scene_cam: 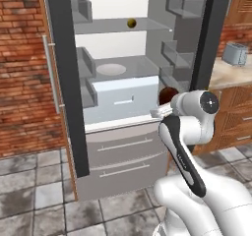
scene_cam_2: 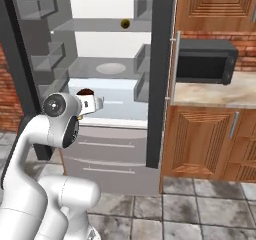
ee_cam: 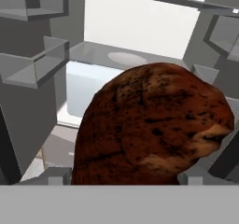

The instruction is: Transport the steak from the fridge to the microwave and turn on the microwave.

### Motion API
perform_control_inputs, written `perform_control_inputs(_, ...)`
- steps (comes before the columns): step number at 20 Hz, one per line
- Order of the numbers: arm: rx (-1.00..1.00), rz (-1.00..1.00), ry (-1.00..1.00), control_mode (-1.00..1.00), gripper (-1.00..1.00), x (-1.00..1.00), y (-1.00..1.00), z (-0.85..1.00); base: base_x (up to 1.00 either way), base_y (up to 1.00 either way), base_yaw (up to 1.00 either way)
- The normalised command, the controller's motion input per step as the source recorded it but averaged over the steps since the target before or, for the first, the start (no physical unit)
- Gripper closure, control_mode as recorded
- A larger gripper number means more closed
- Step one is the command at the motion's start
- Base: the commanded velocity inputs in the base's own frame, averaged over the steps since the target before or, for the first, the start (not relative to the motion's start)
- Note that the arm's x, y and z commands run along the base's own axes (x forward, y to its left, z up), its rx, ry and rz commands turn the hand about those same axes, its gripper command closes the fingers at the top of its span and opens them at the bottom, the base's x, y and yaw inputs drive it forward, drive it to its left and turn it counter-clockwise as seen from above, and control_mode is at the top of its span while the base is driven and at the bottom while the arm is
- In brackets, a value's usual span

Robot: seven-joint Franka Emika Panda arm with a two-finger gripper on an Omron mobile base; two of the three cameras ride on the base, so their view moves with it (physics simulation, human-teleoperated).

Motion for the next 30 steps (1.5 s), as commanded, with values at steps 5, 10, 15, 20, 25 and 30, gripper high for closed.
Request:
perform_control_inputs(5, 0.00, 0.00, 0.00, 1.00, 1.00, 0.00, 0.00, 0.00, -0.44, -0.01, -0.10)
perform_control_inputs(10, 0.00, 0.00, 0.00, 1.00, 1.00, 0.00, 0.00, 0.00, -0.30, -0.11, -0.11)
perform_control_inputs(15, 0.00, 0.00, 0.00, 1.00, 1.00, 0.00, 0.00, 0.00, -0.11, -0.25, -0.07)
perform_control_inputs(20, 0.00, 0.00, 0.00, 1.00, 1.00, 0.00, 0.00, 0.00, -0.05, -0.37, -0.05)
perform_control_inputs(25, 0.00, 0.00, 0.00, 1.00, 1.00, 0.00, 0.00, 0.00, -0.02, -0.35, -0.21)
perform_control_inputs(30, 0.00, 0.00, 0.00, 1.00, 1.00, 0.00, 0.00, 0.00, -0.01, -0.26, -0.35)
